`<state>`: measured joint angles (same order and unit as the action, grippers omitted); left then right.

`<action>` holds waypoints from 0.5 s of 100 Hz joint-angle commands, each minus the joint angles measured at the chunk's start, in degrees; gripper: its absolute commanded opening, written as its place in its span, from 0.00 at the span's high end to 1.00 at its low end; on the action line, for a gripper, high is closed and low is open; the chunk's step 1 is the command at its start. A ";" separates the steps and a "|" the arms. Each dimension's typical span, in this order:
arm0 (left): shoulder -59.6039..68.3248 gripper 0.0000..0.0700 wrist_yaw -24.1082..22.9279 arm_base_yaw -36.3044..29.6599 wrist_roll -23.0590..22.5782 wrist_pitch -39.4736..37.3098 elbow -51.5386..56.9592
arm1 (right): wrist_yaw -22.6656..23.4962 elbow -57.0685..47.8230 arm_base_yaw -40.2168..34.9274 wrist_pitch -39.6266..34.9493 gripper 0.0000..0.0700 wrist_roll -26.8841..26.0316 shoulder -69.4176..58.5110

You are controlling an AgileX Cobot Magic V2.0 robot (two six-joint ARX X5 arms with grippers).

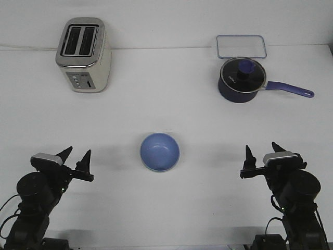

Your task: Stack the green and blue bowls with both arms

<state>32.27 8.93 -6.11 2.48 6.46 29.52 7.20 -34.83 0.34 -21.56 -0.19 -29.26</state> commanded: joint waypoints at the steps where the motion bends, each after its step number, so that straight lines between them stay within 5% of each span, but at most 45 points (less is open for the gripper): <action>1: 0.22 0.41 -0.11 0.09 0.13 -0.55 0.72 | -0.15 -0.17 -0.04 0.55 0.32 0.42 0.02; 7: 0.22 0.46 -0.11 0.09 0.13 -0.55 0.72 | -0.15 -0.17 -0.04 0.50 0.49 0.42 0.02; 25: 0.22 0.98 -0.11 0.09 0.13 -0.55 0.72 | -0.15 -0.17 -0.04 0.50 0.98 0.42 0.02; 50: 0.22 0.99 -0.11 0.09 0.13 -0.55 0.72 | -0.15 -0.17 -0.04 0.55 1.00 0.42 0.02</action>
<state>32.27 8.93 -6.11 2.48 6.46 29.52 7.20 -34.83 0.34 -21.58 -0.19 -29.26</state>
